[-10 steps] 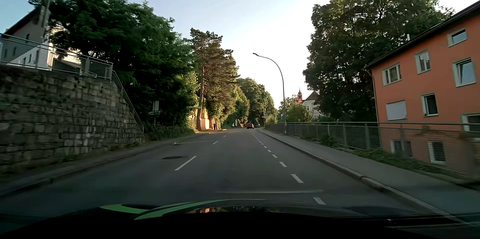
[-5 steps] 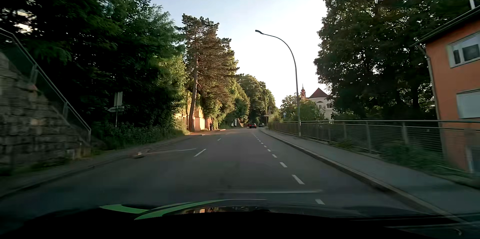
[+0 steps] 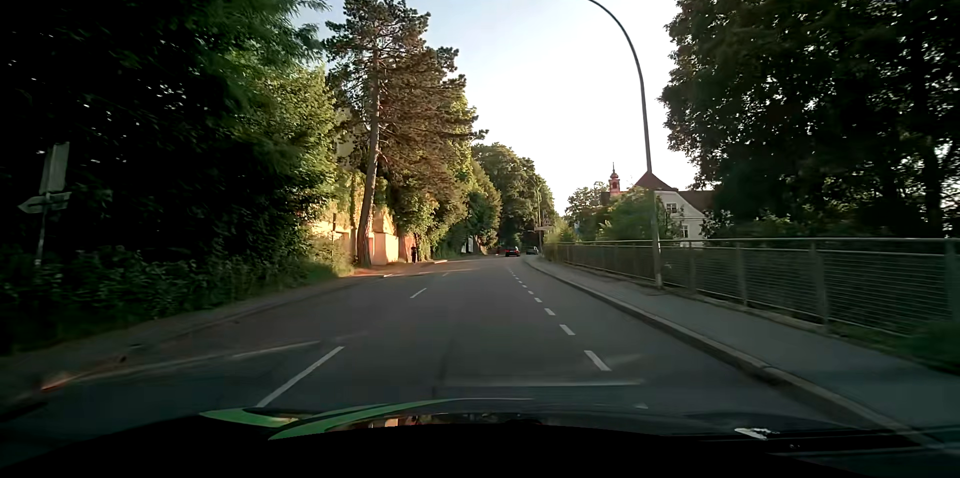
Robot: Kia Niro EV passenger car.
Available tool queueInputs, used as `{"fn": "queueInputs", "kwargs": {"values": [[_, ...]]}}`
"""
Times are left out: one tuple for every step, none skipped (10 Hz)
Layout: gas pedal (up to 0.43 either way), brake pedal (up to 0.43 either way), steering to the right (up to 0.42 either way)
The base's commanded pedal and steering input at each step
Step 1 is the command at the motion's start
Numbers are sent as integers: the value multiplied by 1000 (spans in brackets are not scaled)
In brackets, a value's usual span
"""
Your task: Follow the waypoints while adhering to traffic rules and regulations
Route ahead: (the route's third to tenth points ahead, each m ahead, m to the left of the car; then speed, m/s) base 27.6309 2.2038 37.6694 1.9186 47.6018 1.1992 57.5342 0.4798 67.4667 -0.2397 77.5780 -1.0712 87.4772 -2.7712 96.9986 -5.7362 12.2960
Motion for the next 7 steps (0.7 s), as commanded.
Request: {"fn": "queueInputs", "kwargs": {"values": [[189,0,-2],[189,0,-2],[189,0,-2],[189,0,-2],[189,0,-2],[189,0,-2],[189,0,-1]]}}
